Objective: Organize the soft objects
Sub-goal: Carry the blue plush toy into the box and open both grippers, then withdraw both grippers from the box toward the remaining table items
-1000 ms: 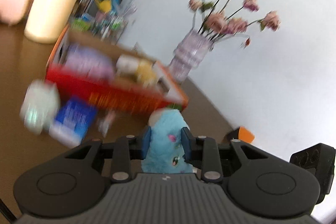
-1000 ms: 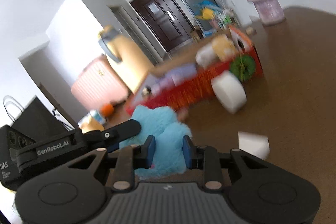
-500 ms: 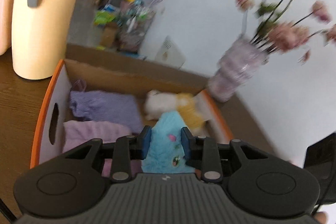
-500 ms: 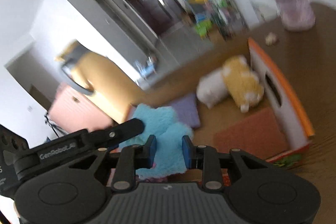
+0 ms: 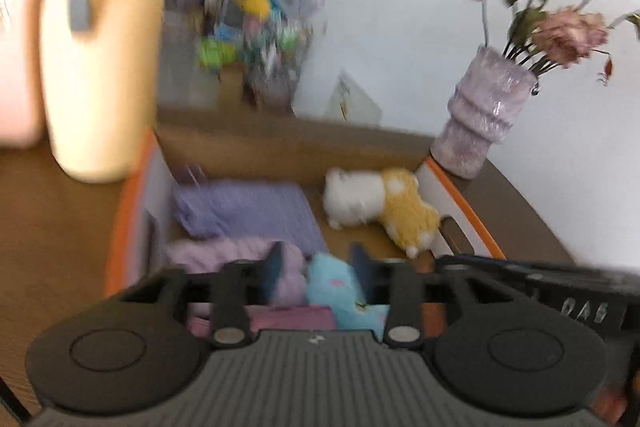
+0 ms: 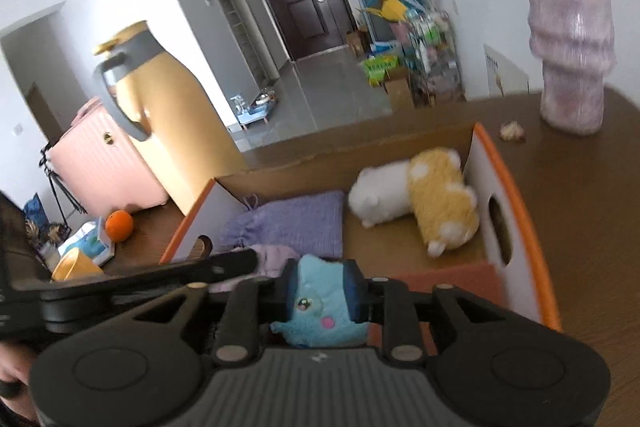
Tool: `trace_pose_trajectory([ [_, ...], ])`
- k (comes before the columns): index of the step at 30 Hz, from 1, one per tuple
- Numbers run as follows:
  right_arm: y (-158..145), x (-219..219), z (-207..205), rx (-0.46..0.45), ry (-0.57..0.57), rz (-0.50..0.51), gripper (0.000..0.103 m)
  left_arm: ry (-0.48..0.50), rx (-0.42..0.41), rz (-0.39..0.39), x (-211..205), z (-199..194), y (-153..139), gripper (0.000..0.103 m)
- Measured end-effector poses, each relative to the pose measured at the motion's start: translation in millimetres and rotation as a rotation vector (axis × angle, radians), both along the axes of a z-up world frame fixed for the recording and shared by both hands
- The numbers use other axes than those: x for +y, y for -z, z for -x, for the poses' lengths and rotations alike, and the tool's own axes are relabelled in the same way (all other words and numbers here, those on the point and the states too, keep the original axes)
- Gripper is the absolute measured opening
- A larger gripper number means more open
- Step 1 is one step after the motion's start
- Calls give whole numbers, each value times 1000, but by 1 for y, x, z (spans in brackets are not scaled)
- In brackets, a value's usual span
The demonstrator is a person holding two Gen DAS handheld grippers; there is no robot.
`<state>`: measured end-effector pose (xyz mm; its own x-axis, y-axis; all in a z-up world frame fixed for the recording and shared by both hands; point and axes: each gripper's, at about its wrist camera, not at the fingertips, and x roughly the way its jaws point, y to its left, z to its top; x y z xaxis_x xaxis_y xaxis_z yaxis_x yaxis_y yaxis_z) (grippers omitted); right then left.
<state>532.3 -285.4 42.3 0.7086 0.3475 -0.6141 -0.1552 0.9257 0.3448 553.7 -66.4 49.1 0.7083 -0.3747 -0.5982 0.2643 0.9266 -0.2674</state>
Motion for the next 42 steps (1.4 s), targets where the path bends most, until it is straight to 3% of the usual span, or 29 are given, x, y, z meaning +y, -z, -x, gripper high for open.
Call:
trace_pose_trajectory([
  [3,-24,-4,19,-71,-2,107,42,-44,-116,-113,6,27,-23,61],
  [5,-40,-6,34,-129,6,183,51,-77,-174,-163,12,49,-36,88],
  [7,-52,-9,54,-205,29,252,64,-132,-264,-201,20,80,-47,94],
  [8,-57,-9,68,-265,48,295,74,-153,-306,-223,21,93,-50,101],
  [9,-60,-9,78,-316,62,329,87,-176,-358,-260,22,110,-53,103],
  [10,-62,-8,92,-376,75,362,93,-195,-403,-287,23,125,-55,103],
  [13,-63,-8,129,-493,78,395,97,-243,-487,-302,29,168,-55,103],
  [21,-71,-11,197,-542,81,270,98,-282,-510,-253,40,244,-57,103],
  [26,-54,-6,259,-553,76,207,98,-303,-533,-217,52,309,-46,103],
  [29,-34,-2,306,-553,48,187,99,-310,-506,-161,62,353,-30,103],
  [32,-12,2,351,-532,16,174,99,-319,-477,-154,71,399,-9,103],
  [35,16,2,398,-481,11,98,101,-308,-406,-138,81,437,15,103],
  [38,40,2,421,-399,-15,52,101,-337,-312,-140,88,455,34,103],
  [40,47,2,424,-345,-17,49,101,-338,-281,-136,91,456,40,103],
  [42,48,4,425,-345,-18,44,101,-344,-285,-144,90,452,39,103],
])
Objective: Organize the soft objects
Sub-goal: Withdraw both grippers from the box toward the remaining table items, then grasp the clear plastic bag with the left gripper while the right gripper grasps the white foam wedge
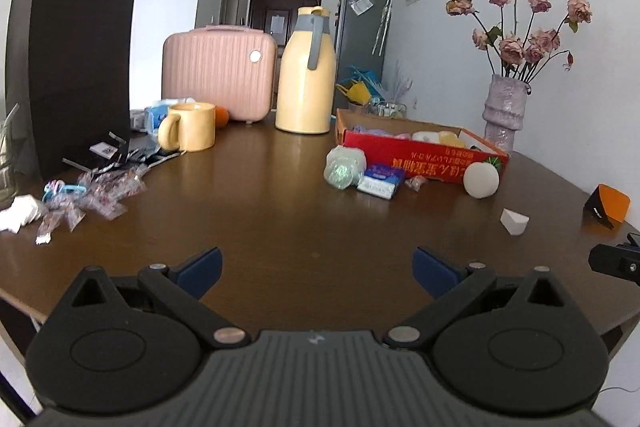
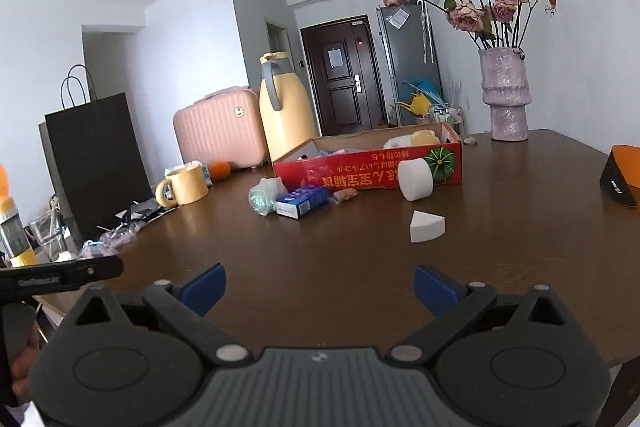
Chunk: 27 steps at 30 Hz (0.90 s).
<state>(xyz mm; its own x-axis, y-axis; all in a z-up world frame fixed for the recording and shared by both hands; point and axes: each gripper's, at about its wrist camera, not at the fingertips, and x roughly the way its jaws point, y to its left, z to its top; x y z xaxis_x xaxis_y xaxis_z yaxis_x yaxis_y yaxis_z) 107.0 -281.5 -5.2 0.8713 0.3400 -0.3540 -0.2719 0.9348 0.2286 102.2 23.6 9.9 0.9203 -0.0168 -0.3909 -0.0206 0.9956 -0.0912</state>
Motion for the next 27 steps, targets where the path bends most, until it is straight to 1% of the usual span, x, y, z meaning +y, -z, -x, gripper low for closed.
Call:
trace_pose_trajectory([
  [3,-2,4,-2,-28,12,21,101,33,-15,2,-8,-9,-4,103],
  [5,-1,6,-8,-27,26,40,101,57,-7,-1,-14,-13,-1,103],
  [8,3,3,-21,3,38,44,99,76,14,-15,-20,-26,3,103],
  [10,7,-1,-35,40,52,44,96,76,34,-20,-22,-38,7,103],
  [14,11,-8,-63,81,96,71,94,83,57,-11,-24,-65,9,103],
  [18,15,-15,-99,127,130,79,87,91,52,-8,-25,-103,8,103],
  [20,20,-18,-122,162,148,85,84,96,52,-2,-24,-128,6,103],
  [22,23,-19,-143,188,164,100,82,103,48,-16,-25,-158,5,103],
  [24,27,-19,-165,211,169,117,75,99,55,-34,-26,-188,5,103],
  [26,31,-19,-183,242,186,131,71,105,61,-28,-25,-217,6,103],
  [27,33,-19,-191,252,194,132,66,102,71,-21,-25,-230,6,103],
])
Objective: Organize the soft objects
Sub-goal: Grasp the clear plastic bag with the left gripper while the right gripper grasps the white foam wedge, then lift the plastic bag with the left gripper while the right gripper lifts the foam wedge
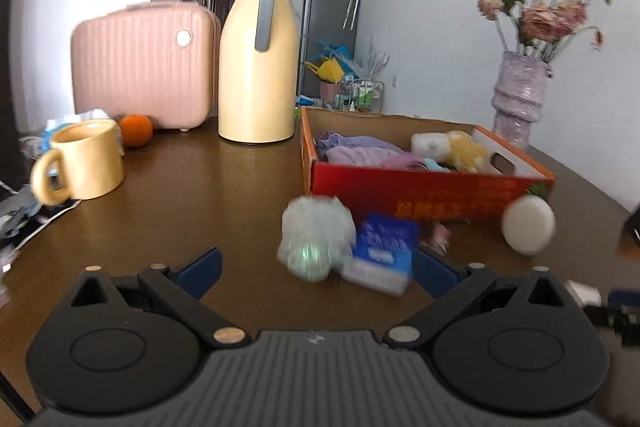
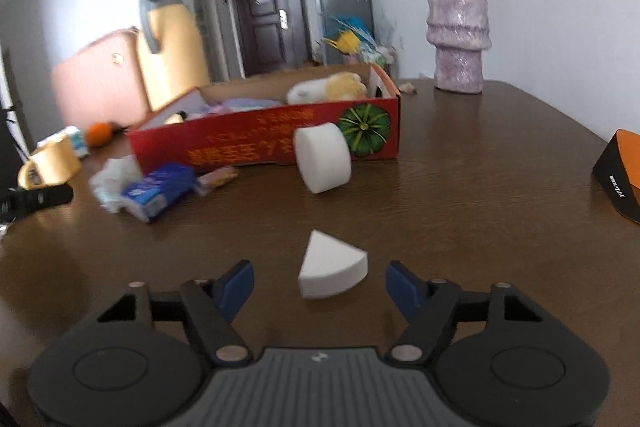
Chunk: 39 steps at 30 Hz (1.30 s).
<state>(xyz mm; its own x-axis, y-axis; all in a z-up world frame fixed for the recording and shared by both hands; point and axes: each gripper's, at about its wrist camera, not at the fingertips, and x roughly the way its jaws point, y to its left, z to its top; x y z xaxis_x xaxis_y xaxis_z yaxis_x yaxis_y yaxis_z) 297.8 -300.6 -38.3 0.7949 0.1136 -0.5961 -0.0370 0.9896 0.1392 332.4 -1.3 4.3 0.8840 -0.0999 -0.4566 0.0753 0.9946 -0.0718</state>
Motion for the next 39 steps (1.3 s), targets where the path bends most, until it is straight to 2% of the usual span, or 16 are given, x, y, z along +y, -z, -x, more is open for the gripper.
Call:
trace_pose_trajectory([
  [3,5,-1,-18,29,-3,-2,49,1,39,63,2,-39,4,93],
  [4,7,-1,-22,40,-6,-1,48,0,57,77,2,-49,7,83],
  [5,9,-1,-25,44,-4,5,42,-1,70,93,3,-58,9,68],
  [6,10,-1,-27,38,-2,11,33,6,82,111,3,-66,13,60],
  [7,10,-1,-29,35,-7,13,34,18,91,131,4,-72,15,43],
  [8,10,-1,-29,32,-13,9,33,28,94,155,5,-74,17,36],
  [11,12,2,-29,19,-24,26,33,38,104,199,11,-76,22,26],
  [16,6,2,-22,3,-40,2,33,-10,54,202,16,-63,10,22],
  [20,-5,1,-1,-42,-51,-7,33,-18,19,212,17,-26,-4,22],
  [23,-10,0,18,-61,-71,-36,33,28,15,235,11,11,-11,22],
  [30,-17,4,40,-92,-109,-65,33,129,-3,190,-17,56,-24,22],
  [35,-32,-6,39,-125,-109,-79,33,172,-23,169,-33,52,-34,22],
  [38,-55,-14,17,-182,-142,-83,33,239,-38,203,-45,24,-52,22],
  [39,-66,-16,1,-203,-159,-79,33,261,-35,220,-50,3,-61,22],
])
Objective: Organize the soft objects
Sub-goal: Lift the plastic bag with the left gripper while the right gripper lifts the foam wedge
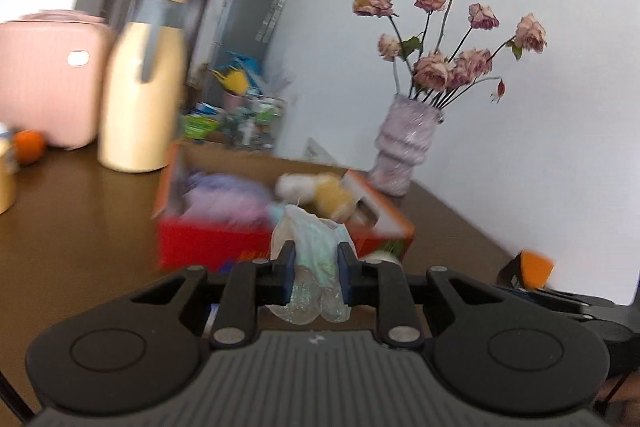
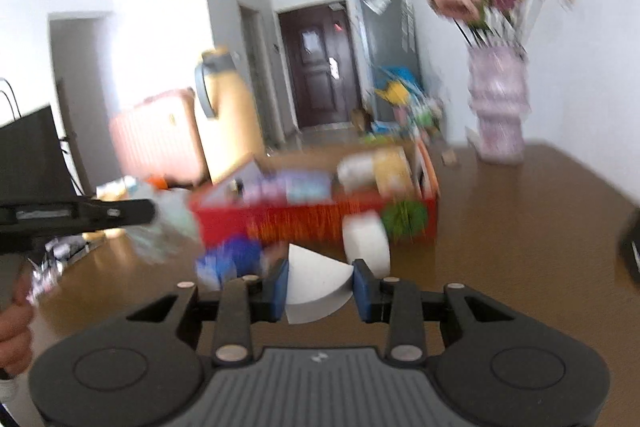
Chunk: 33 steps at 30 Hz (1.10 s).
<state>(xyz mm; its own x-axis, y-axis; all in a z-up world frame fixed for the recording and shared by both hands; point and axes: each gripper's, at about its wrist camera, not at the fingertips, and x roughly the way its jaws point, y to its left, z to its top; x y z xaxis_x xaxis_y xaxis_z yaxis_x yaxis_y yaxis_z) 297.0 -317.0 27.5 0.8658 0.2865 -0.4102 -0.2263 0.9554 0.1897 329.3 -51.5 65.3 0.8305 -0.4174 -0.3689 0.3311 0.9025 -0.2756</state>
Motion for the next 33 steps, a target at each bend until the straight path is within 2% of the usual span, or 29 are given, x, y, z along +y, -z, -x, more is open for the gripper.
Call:
trace_pose_trajectory([
  [2,-18,-2,-41,-29,-6,18,33,20,40,33,-11,-41,-12,22],
  [4,-29,2,-91,-14,-23,61,34,44,89,58,-25,-93,-19,22],
  [6,-32,5,-147,38,-8,76,34,-8,118,13,-44,-144,-20,22],
  [7,-30,10,-172,64,-14,121,34,-10,135,-18,-53,-171,-16,22],
  [9,-21,17,-220,129,-17,168,34,-35,191,-20,-64,-211,-6,22],
  [12,-3,16,-276,255,-30,106,34,-60,289,-11,-76,-263,14,22],
  [13,1,16,-288,274,-20,91,34,-54,321,-7,-79,-275,21,27],
  [15,11,18,-306,291,-24,97,38,-36,351,-6,-85,-292,32,43],
  [16,15,19,-311,296,-23,104,43,-45,352,-13,-87,-297,35,51],
  [17,18,20,-314,305,-18,108,56,-44,347,-24,-90,-300,36,56],
  [18,20,20,-315,305,-16,101,63,-26,336,-39,-92,-302,37,59],
  [20,18,21,-314,290,-11,96,66,2,325,-45,-90,-299,37,67],
  [24,6,18,-306,249,16,164,68,1,291,-53,-84,-292,23,69],
  [27,-10,9,-294,228,26,165,72,-13,255,-59,-74,-279,5,71],
  [29,-21,4,-282,212,26,188,73,-25,219,-78,-63,-263,-7,76],
  [31,-35,-4,-258,181,33,228,75,-49,154,-126,-47,-236,-17,79],
  [33,-45,-13,-232,148,49,247,82,-75,83,-216,-29,-207,-22,81],
])
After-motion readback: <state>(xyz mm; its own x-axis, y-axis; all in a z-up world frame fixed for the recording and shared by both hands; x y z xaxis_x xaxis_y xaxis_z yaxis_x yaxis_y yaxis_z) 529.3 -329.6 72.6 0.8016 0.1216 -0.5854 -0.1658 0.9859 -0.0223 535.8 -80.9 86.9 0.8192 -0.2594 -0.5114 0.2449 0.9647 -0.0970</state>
